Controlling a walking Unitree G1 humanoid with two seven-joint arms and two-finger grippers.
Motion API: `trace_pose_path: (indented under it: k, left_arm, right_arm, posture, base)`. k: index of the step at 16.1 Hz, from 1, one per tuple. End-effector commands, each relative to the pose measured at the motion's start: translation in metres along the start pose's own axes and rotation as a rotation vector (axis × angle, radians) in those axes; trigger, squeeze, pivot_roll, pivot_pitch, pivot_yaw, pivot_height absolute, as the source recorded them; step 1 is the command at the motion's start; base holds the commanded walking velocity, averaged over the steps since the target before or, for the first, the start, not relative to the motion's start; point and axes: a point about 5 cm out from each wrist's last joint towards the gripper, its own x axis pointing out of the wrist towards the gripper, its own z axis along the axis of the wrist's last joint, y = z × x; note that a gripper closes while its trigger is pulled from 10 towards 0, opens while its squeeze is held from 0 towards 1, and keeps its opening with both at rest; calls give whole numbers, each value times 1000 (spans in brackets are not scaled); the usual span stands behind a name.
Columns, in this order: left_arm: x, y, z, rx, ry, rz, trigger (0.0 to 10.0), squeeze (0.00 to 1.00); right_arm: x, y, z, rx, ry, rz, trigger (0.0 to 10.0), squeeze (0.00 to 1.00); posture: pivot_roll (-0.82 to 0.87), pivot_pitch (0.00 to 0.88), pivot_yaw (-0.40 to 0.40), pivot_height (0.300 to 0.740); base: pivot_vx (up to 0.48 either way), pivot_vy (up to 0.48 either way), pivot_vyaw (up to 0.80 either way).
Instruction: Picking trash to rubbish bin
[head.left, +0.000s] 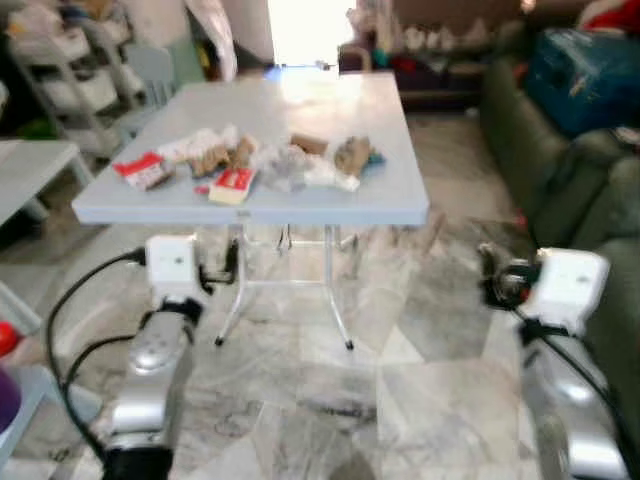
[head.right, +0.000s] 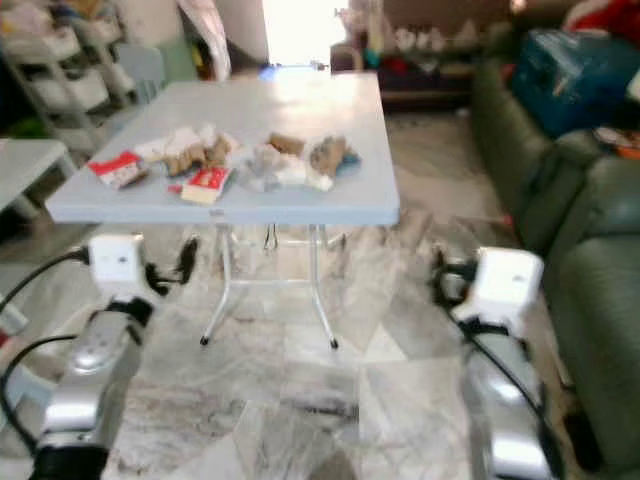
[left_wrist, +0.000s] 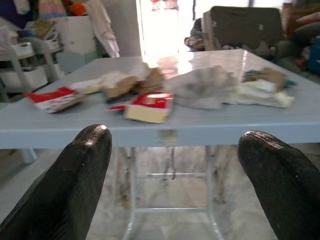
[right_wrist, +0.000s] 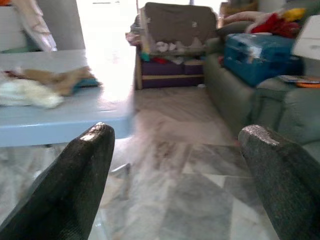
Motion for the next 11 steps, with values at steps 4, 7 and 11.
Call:
trace_pose_path:
  k: [4, 7, 11]
  left_arm:
    - [4, -4, 4, 12, -23, -12, 10000, 0]
    - [4, -7, 4, -7, -21, -33, 10000, 0]
    - [5, -11, 7, -35, -37, -38, 10000, 0]
  right_arm:
    - [2, -5, 8, -10, -26, -16, 10000, 0]
    - [4, -3, 8, -12, -30, -8, 10000, 0]
    - [6, 10, 16, -79, -78, 85, 10000, 0]
  posture:
    - [-148, 0, 36, 740]
    - [-146, 0, 34, 740]
    - [-145, 0, 29, 740]
  base:
    - [0, 0, 0]
    - [0, 0, 0]
    - [0, 0, 0]
